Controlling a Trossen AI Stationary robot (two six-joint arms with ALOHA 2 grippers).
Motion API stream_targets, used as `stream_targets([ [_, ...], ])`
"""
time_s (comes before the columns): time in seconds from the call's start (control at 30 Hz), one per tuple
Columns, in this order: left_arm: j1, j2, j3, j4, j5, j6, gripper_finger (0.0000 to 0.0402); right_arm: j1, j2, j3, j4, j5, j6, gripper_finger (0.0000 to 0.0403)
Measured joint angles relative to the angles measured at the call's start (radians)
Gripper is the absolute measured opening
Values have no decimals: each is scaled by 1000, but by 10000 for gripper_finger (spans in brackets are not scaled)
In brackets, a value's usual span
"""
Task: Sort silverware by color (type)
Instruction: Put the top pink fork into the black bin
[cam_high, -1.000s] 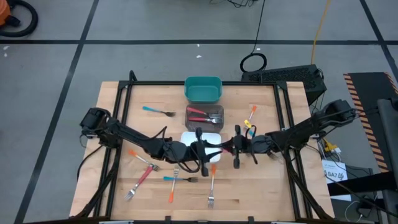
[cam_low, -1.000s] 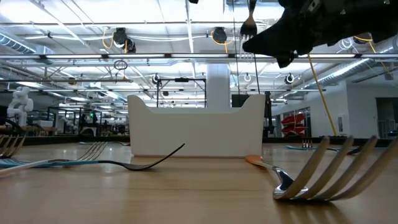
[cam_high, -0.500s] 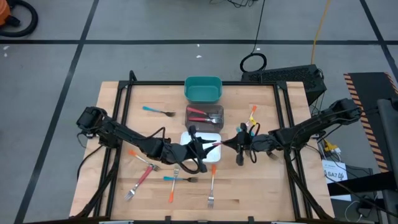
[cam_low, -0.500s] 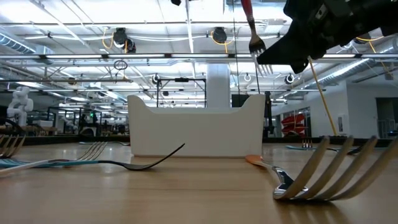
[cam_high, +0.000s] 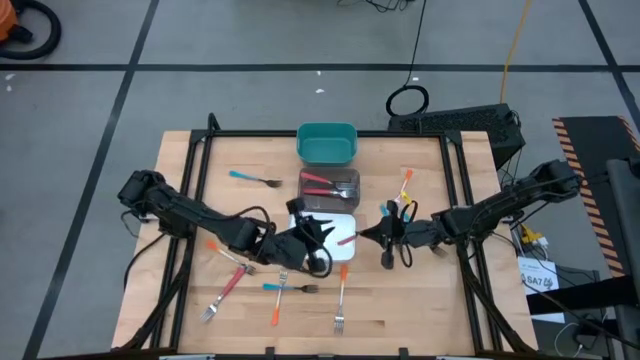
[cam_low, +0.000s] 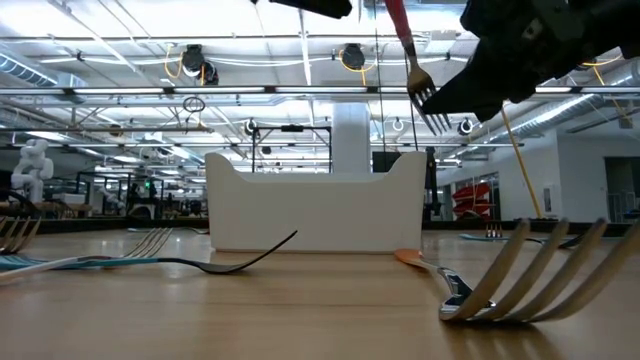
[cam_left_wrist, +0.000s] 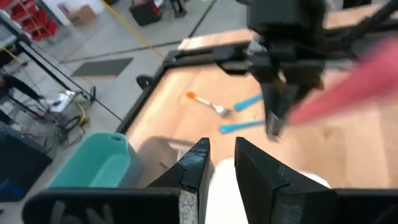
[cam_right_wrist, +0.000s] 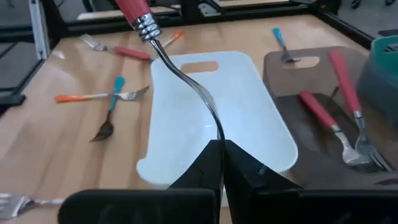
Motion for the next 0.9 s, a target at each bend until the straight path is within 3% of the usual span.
stream_targets([
  [0.2,-23,1,28,-91,2,-42,75,-2,0,0,-3,7,7,0],
  [0.43,-72,2,46,-90,9,12,80,-10,0,0,-18,11,11,0],
  [0.73,-67,3,46,-33,-66,71,190,-21,0,0,-45,10,30,0],
  [0.9,-39,3,46,55,-20,142,235,-21,0,1,-45,10,30,0],
])
